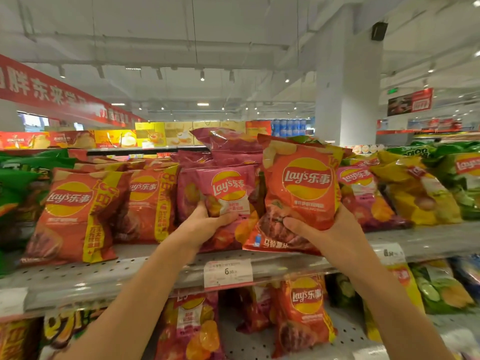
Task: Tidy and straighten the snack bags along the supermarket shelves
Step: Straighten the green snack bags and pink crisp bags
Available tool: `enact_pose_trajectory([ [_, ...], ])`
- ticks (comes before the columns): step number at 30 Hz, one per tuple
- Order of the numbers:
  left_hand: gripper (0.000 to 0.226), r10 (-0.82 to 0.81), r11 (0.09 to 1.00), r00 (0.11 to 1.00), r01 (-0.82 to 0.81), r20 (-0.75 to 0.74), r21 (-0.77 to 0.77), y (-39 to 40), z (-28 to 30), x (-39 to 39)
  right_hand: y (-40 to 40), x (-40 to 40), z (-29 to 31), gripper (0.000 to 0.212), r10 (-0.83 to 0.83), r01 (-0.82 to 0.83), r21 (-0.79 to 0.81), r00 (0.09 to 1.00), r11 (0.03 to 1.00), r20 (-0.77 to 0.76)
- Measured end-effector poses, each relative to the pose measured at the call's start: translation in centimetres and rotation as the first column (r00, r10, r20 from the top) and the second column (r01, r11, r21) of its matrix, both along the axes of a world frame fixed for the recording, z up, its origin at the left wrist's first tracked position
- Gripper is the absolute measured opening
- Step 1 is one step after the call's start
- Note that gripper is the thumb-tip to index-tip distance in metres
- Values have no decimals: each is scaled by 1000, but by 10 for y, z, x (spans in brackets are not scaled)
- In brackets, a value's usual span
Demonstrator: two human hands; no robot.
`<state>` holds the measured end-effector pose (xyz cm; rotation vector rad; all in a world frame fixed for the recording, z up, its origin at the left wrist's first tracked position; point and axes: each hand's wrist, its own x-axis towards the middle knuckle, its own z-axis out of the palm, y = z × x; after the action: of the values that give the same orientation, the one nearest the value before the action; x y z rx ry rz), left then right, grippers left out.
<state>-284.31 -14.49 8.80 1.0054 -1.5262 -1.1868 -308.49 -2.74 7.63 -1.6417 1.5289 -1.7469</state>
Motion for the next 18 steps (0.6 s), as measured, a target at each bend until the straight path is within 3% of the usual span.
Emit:
enact_pose_trajectory([
  [3,81,-27,999,1000,27,5,35,-4,1,-8,2,4,-5,112,4,-5,-6,1000,1000,-17],
  [7,85,-44,997,999,44,-2,68,-6,3,-12,5,18,-8,88,27,-27,-8,999,1000,-27],
  [9,88,-45,997,998,42,36,60,-3,4,-11,3,25,-8,92,30,-30,-8,999,1000,-38],
  [11,87,1,1000,993,-2,116,6,4,5,-3,1,33,-8,102,26,-26,10,999,1000,-46],
  [13,66,135,983,975,-108,178,-150,15,4,13,2,45,-6,107,39,-38,8,998,999,-51],
  [15,33,342,883,918,-242,199,-402,31,0,40,1,62,-3,108,57,-57,2,996,998,-66],
  [18,11,678,606,706,-379,205,-699,63,-14,85,-5,94,3,103,89,-90,-13,993,996,-72],
])
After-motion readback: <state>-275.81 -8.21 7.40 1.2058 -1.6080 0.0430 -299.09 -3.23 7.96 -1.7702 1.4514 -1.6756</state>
